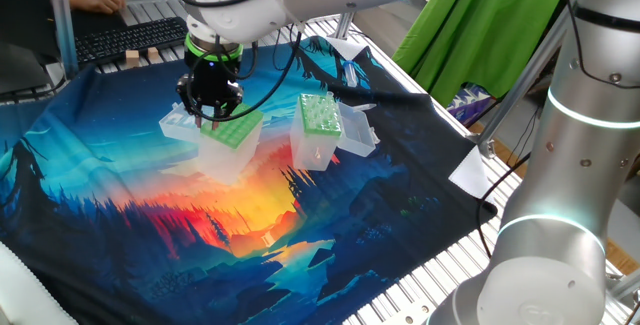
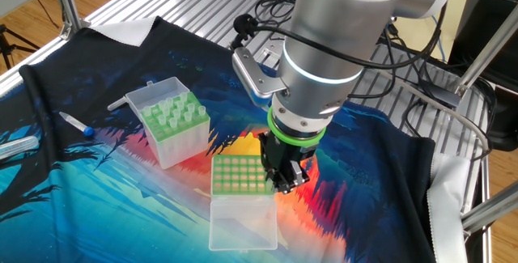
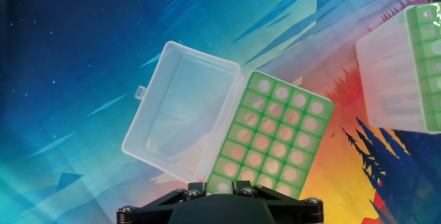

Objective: Transfer all large pipette tips from one holder to another

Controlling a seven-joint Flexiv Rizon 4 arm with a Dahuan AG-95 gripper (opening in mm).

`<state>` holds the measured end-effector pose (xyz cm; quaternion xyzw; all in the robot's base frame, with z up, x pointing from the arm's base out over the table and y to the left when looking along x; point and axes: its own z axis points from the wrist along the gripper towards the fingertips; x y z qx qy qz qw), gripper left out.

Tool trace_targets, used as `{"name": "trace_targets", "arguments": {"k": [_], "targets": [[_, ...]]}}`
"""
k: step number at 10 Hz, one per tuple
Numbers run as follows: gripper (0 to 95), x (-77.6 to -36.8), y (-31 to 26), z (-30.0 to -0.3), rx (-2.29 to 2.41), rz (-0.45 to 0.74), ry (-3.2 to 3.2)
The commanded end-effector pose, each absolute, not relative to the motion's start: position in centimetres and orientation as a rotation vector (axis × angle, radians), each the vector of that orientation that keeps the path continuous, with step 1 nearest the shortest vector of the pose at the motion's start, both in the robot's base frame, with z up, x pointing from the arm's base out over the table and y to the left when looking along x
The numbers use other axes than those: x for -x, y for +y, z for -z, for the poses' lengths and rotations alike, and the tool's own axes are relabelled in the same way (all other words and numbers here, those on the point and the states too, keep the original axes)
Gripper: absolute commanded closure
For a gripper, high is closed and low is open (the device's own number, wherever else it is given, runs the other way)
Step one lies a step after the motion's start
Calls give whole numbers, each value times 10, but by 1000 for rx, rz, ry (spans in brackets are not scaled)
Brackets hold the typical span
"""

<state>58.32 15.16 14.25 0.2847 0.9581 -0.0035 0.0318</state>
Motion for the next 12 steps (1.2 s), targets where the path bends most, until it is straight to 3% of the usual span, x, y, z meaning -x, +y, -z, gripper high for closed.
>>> {"name": "trace_targets", "arguments": {"k": [1, 8, 9, 12], "targets": [[760, -584, 152, -142, -871, 11, 2951], [760, -586, 149, -139, -843, 20, 2953], [950, -586, 149, -139, -835, 18, 2955], [950, -586, 149, -139, -842, 14, 2955]]}}
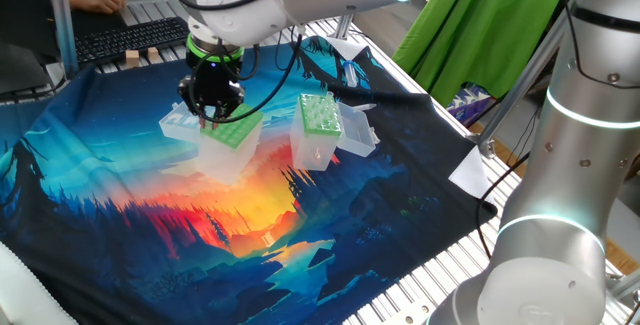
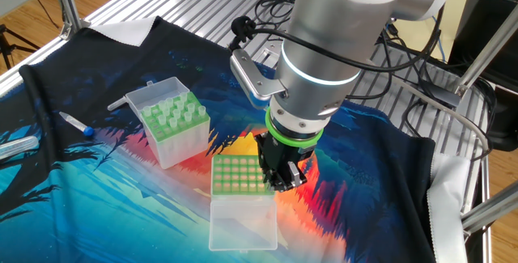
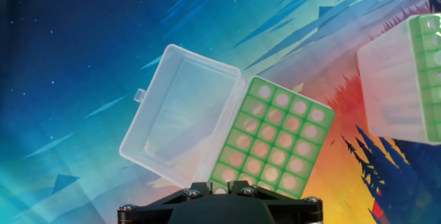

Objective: Transfer all large pipette tips from one holder to another

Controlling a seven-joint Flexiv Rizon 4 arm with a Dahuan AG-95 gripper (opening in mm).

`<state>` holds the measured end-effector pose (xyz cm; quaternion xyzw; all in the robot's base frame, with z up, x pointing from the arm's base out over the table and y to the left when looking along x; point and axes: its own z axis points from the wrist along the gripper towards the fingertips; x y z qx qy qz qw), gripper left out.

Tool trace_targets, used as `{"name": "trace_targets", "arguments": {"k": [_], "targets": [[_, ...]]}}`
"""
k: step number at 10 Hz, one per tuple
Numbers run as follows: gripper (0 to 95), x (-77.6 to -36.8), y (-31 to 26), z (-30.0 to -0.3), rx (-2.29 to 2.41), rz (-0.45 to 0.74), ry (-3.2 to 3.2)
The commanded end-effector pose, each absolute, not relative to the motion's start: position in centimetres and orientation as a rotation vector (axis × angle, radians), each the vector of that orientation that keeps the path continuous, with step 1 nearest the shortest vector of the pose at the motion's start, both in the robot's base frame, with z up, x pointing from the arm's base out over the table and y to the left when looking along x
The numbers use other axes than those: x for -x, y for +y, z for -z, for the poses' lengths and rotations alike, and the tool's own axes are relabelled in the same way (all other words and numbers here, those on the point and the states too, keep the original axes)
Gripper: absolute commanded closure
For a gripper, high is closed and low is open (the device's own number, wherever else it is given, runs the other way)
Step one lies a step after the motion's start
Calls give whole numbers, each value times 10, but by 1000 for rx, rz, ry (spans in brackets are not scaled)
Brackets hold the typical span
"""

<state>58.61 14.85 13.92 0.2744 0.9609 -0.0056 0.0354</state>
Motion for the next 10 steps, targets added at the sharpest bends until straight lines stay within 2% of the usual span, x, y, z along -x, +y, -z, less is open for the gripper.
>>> {"name": "trace_targets", "arguments": {"k": [1, 5, 10], "targets": [[950, -586, 149, -140, -842, 11, 2956], [950, -585, 149, -147, -846, -2, 2963], [950, -582, 149, -192, -857, -2, 2971]]}}
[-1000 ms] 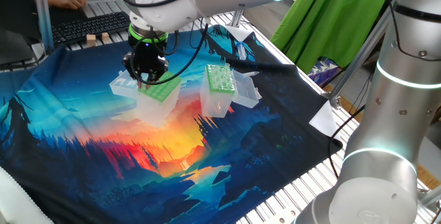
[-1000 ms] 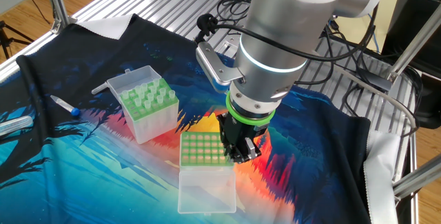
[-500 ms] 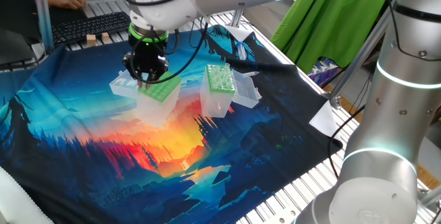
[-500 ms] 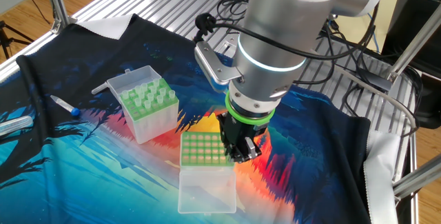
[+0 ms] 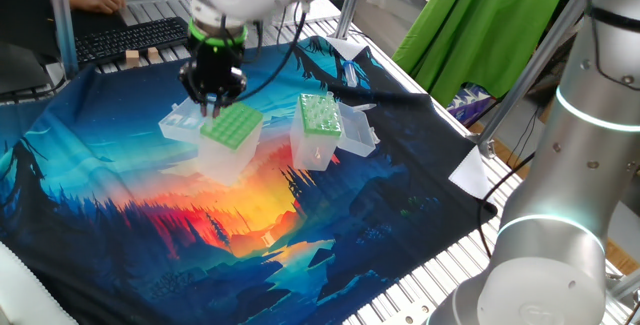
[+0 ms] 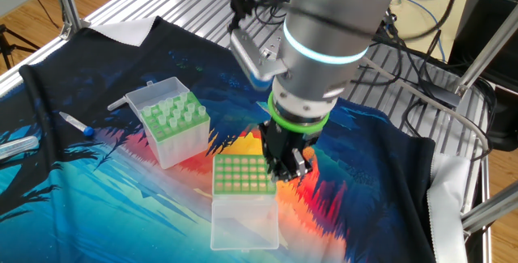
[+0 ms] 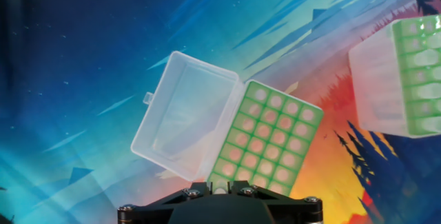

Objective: Transfer all large pipette tips from one holder to another

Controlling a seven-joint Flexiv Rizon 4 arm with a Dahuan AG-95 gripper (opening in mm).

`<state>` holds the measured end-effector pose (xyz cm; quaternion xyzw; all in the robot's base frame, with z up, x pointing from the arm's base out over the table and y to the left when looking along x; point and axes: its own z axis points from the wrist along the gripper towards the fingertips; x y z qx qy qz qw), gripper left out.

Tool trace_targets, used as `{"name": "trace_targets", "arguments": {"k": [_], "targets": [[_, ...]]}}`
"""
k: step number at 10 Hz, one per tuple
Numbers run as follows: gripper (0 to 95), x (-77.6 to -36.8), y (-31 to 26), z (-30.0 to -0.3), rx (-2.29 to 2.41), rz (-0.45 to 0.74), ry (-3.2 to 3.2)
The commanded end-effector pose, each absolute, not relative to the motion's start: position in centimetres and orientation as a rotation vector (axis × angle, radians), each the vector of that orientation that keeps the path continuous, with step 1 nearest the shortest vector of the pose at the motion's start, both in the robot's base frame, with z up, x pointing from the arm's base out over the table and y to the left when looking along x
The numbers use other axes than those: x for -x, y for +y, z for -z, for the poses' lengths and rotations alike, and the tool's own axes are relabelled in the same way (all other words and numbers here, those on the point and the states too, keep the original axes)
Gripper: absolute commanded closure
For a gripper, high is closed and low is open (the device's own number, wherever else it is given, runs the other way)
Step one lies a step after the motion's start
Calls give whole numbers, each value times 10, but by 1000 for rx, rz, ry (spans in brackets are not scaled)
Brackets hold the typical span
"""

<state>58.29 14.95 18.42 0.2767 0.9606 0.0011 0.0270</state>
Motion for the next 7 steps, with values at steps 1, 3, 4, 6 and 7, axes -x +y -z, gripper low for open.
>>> {"name": "trace_targets", "arguments": {"k": [1, 3, 4, 6, 7], "targets": [[950, -582, 148, -199, -861, -3, 2971], [950, -581, 144, -223, -869, -11, 2975], [950, -580, 143, -229, -869, -13, 2976], [950, -577, 137, -249, -872, -40, 2981], [950, -577, 134, -258, -870, -46, 2983]]}}
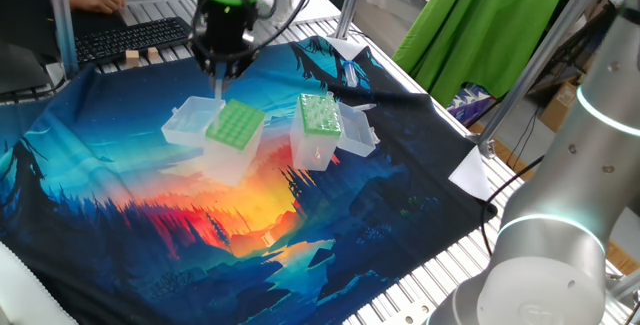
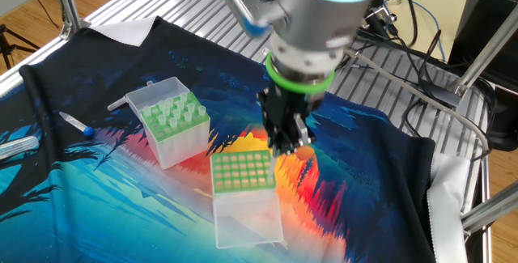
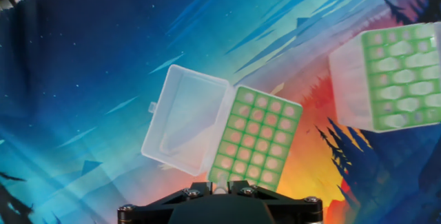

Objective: Transfer all large pipette tips from one holder to another

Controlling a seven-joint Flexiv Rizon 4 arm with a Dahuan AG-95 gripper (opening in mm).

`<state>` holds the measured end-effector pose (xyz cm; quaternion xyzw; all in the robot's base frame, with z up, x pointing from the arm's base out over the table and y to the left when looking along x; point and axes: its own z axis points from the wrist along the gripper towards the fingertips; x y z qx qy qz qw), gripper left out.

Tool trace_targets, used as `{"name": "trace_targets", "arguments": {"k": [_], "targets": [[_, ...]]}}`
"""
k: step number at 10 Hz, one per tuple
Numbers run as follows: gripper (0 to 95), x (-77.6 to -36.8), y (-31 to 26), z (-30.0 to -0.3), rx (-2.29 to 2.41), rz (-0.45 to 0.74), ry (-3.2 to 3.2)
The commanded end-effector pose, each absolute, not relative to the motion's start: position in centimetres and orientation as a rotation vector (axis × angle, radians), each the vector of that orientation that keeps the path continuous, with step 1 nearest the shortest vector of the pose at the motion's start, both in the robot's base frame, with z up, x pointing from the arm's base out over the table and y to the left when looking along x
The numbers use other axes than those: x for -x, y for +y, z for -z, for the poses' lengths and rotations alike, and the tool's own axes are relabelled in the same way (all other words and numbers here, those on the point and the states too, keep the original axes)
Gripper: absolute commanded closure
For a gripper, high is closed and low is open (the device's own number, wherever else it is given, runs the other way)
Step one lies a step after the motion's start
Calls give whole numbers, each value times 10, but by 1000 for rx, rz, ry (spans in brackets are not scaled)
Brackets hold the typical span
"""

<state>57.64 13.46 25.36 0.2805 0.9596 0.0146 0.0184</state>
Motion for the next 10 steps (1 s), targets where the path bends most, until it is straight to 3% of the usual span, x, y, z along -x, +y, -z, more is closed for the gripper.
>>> {"name": "trace_targets", "arguments": {"k": [1, 6, 10], "targets": [[950, -577, 132, -264, -872, -56, 2984], [950, -582, 118, -296, -838, -73, 3002], [950, -594, 92, -297, -730, -62, 3020]]}}
